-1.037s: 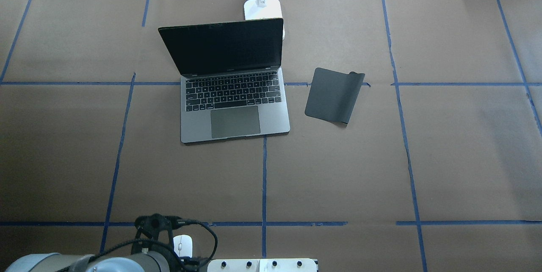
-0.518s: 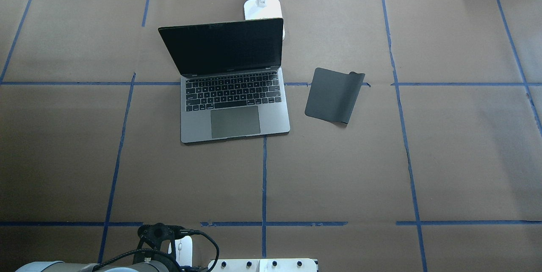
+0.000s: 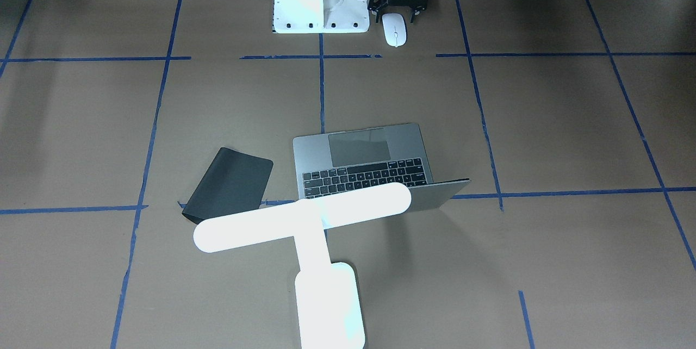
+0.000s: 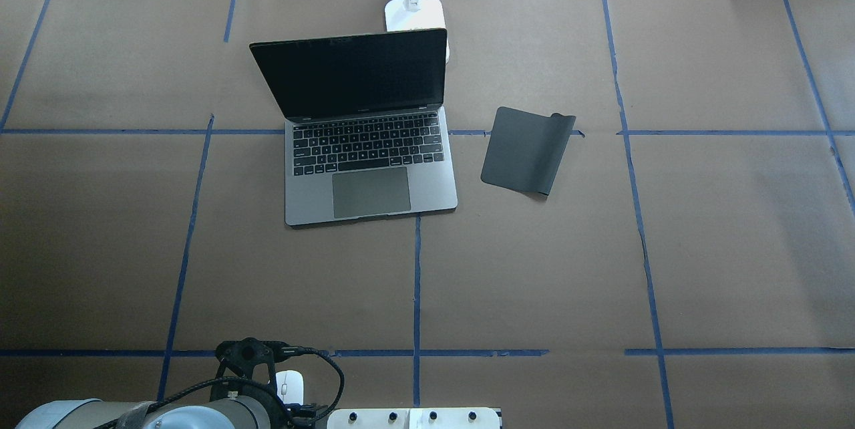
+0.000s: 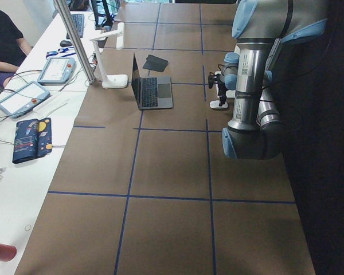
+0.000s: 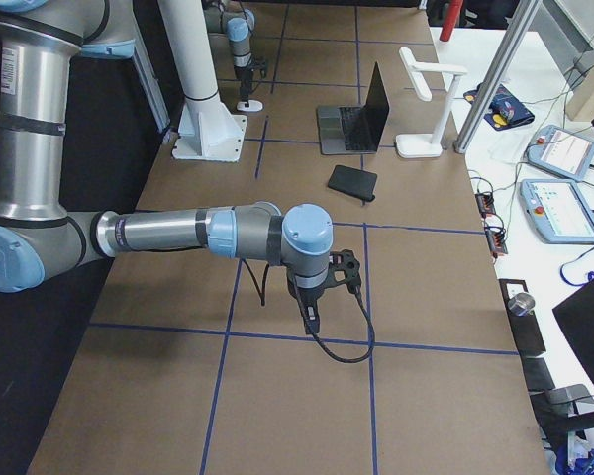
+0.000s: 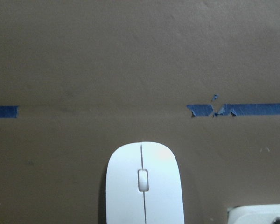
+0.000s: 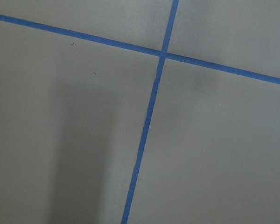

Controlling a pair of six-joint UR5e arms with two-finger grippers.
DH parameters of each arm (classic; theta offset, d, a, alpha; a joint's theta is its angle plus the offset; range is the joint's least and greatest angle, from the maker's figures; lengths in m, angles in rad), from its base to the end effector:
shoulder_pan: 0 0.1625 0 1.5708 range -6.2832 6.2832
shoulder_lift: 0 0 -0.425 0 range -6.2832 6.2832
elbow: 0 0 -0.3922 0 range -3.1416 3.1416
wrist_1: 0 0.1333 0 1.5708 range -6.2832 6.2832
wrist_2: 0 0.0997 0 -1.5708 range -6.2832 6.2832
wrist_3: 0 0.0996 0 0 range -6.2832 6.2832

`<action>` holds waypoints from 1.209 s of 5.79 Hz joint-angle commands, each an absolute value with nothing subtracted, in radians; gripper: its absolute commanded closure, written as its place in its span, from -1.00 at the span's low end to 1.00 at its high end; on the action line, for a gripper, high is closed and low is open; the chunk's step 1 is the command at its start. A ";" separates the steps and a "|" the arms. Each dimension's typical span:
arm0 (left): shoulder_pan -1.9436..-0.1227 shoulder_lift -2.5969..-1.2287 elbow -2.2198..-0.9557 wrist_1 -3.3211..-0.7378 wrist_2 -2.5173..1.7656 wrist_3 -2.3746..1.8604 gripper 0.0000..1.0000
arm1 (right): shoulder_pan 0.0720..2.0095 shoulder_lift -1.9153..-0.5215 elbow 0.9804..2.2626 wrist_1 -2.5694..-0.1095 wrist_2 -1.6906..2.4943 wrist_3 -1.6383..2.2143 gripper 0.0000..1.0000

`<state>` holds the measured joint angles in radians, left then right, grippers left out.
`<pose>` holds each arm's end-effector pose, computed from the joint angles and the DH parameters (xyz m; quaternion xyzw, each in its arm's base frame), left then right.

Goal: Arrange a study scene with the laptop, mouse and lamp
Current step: 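Reach the left gripper down to the white mouse and grasp it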

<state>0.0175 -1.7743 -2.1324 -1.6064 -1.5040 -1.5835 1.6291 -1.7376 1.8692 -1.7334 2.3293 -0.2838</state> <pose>0.5119 -0.1310 0.3047 0.0249 0.3899 -0.0108 0.9204 0.0889 -0.4112 0.6055 0.0488 -0.3672 -0.0988 0.9236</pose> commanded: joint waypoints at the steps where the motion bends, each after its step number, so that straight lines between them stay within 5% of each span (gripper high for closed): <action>1: 0.018 -1.775 -2.112 -1.614 -1.506 -1.585 -1.00 | 1.629 -1.736 1.868 -1.733 2.330 -0.284 -1.00; 4: 0.023 -1.776 -2.102 -1.614 -1.508 -1.580 -0.89 | 1.634 -1.736 1.870 -1.733 2.330 -0.284 -1.00; 5: 0.025 -1.778 -2.085 -1.615 -1.508 -1.582 -0.49 | 1.637 -1.736 1.870 -1.733 2.330 -0.284 -1.00; 7: 0.025 -1.778 -2.085 -1.615 -1.511 -1.582 -0.29 | 1.641 -1.736 1.870 -1.733 2.330 -0.284 -1.00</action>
